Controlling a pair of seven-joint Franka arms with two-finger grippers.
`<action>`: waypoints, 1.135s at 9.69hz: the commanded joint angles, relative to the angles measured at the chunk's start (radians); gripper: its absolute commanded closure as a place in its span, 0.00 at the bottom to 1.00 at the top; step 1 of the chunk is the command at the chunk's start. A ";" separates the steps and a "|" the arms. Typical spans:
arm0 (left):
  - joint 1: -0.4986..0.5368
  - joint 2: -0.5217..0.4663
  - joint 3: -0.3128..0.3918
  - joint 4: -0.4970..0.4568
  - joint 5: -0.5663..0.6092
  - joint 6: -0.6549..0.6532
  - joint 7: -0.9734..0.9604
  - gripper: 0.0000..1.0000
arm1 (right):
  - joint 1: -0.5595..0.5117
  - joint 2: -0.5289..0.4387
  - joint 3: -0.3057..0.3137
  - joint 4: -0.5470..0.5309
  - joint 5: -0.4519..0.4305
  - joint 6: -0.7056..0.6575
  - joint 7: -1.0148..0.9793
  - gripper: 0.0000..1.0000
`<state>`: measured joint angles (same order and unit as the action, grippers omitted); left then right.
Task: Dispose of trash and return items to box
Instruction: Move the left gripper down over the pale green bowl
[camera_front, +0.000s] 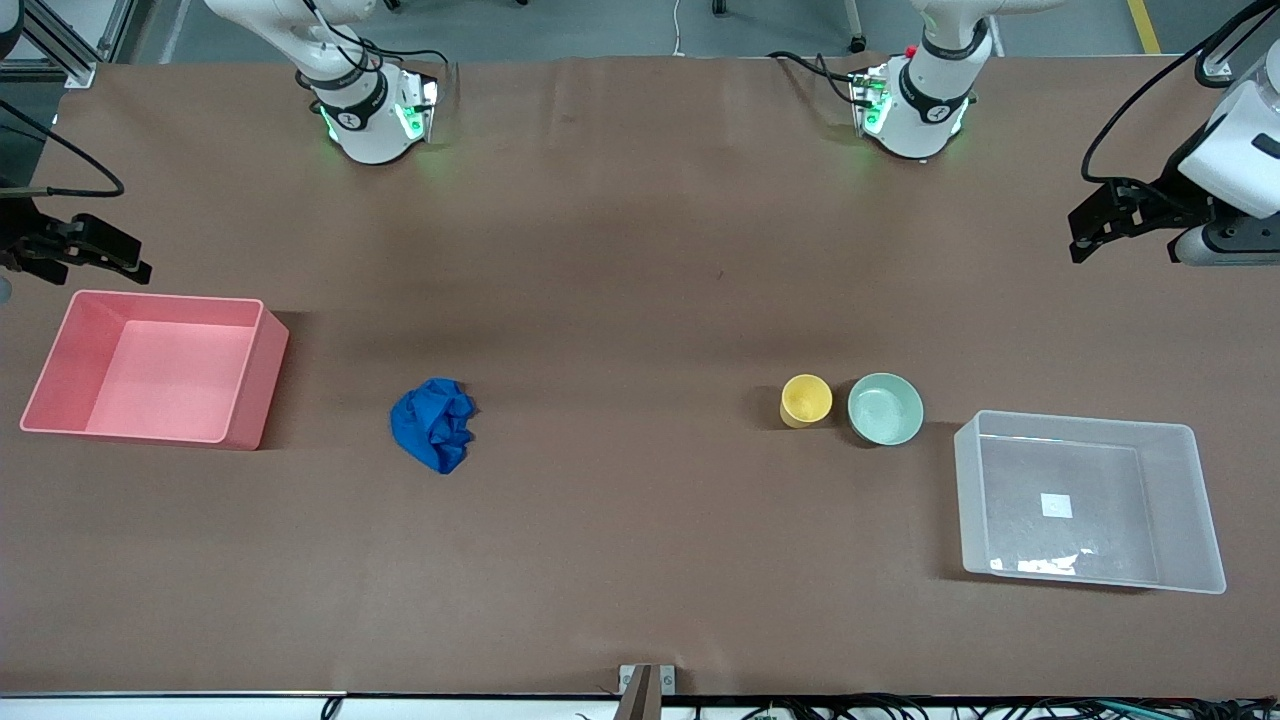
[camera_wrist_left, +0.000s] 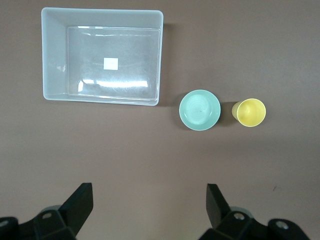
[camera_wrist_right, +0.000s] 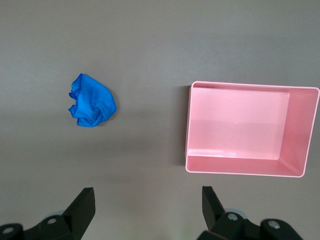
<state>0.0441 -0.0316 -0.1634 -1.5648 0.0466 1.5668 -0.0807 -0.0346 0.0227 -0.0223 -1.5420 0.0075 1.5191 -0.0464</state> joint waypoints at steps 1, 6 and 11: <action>-0.006 0.025 0.007 0.000 -0.008 -0.010 -0.004 0.00 | 0.001 -0.027 0.002 -0.029 0.002 0.010 0.002 0.06; -0.007 0.079 0.007 -0.009 -0.004 -0.005 -0.014 0.00 | 0.001 -0.027 0.002 -0.027 0.002 0.012 0.003 0.06; -0.015 0.095 -0.030 -0.283 -0.007 0.284 -0.204 0.00 | 0.004 -0.026 0.004 -0.027 0.002 0.013 0.003 0.06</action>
<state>0.0364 0.0731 -0.1742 -1.7230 0.0466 1.7539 -0.2159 -0.0335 0.0227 -0.0214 -1.5419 0.0075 1.5230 -0.0463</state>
